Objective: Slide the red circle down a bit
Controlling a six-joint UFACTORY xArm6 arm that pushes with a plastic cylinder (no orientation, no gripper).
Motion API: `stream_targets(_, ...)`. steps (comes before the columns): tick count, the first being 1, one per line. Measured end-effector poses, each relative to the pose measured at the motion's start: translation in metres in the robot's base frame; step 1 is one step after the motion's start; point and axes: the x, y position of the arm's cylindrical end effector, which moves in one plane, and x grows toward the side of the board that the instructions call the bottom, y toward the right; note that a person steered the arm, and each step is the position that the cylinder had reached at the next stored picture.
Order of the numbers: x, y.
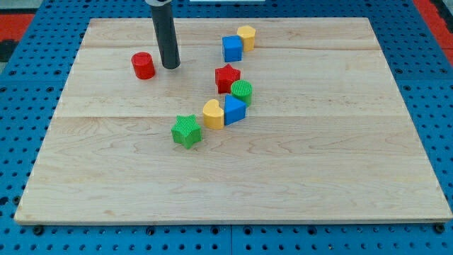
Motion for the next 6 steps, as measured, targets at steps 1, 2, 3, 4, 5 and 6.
stream_targets(1,-0.004,0.000)
stream_targets(2,-0.015,-0.011)
stream_targets(3,-0.018,-0.011)
stream_targets(4,-0.018,-0.011)
stream_targets(5,-0.021,-0.011)
stream_targets(6,-0.024,-0.011)
